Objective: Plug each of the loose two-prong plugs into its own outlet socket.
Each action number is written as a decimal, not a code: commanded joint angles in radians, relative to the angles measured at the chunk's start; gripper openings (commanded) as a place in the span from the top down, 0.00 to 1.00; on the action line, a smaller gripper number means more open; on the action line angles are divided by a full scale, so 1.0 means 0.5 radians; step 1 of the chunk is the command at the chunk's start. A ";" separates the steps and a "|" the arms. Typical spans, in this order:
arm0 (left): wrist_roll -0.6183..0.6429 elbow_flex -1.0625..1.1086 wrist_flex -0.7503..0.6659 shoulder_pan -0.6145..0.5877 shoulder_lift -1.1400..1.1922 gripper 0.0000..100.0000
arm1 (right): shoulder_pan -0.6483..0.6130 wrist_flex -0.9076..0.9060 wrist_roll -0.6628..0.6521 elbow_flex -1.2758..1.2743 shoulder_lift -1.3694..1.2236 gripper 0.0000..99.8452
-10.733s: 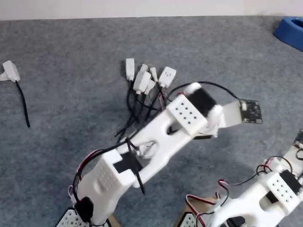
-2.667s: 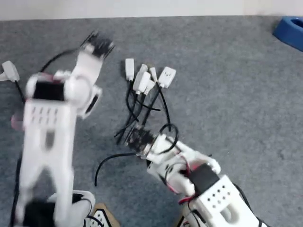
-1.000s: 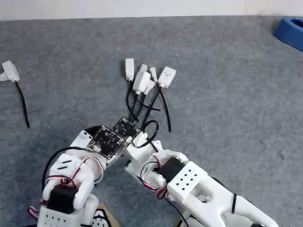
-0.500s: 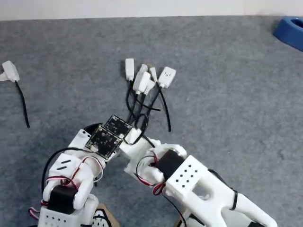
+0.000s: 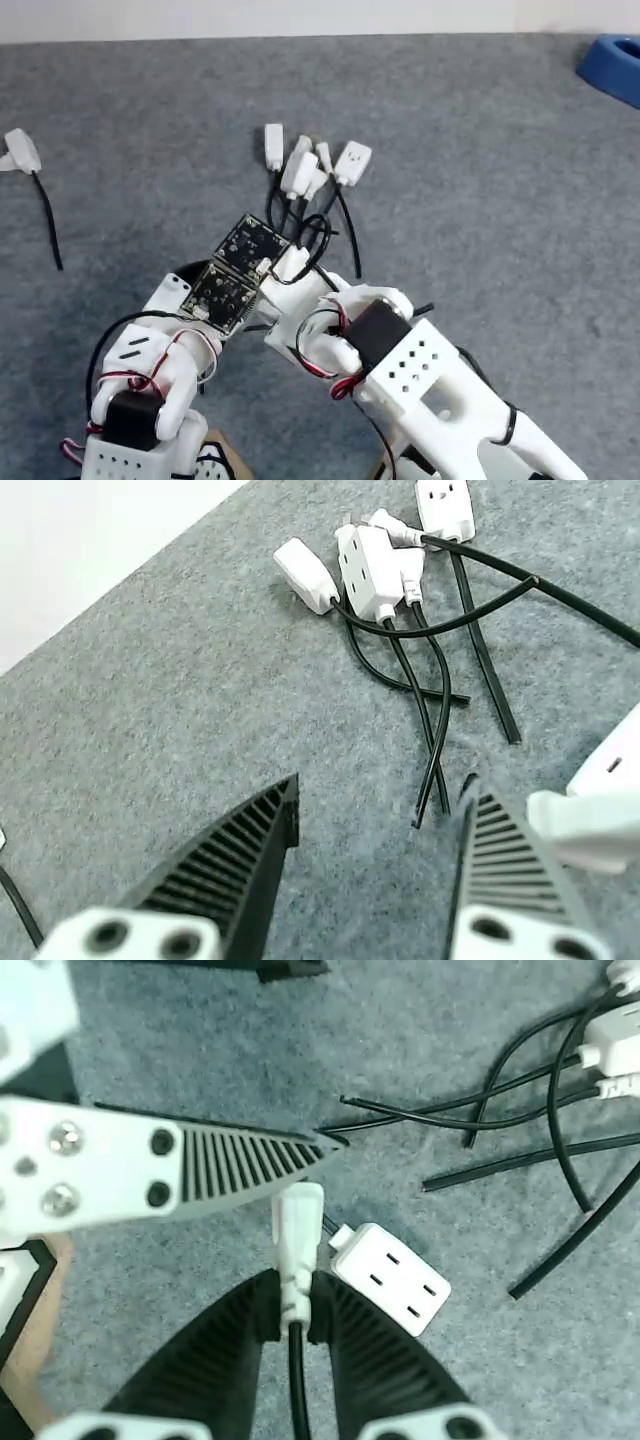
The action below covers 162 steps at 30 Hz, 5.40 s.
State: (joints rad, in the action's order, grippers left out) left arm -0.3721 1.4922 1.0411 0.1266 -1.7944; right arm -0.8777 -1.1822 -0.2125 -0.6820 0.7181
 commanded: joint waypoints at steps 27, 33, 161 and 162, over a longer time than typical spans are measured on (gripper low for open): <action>0.844 -0.149 -0.242 -1.134 0.002 0.73 | 0.535 -0.612 -0.353 0.364 -0.198 0.99; 0.844 -0.143 -0.242 -1.146 0.002 0.73 | 0.529 -0.925 -0.285 0.864 -0.919 0.99; 0.844 -0.048 -0.371 -1.214 -0.002 0.73 | 0.723 -0.634 0.184 1.490 -2.552 0.99; 0.844 -0.048 -0.371 -1.214 -0.002 0.73 | 0.723 -0.624 0.187 1.490 -2.573 0.99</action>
State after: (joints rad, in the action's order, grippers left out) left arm 0.0407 1.4722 0.8784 -0.4657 -1.7852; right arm -0.5324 -1.5535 -0.1189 0.0683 -0.5048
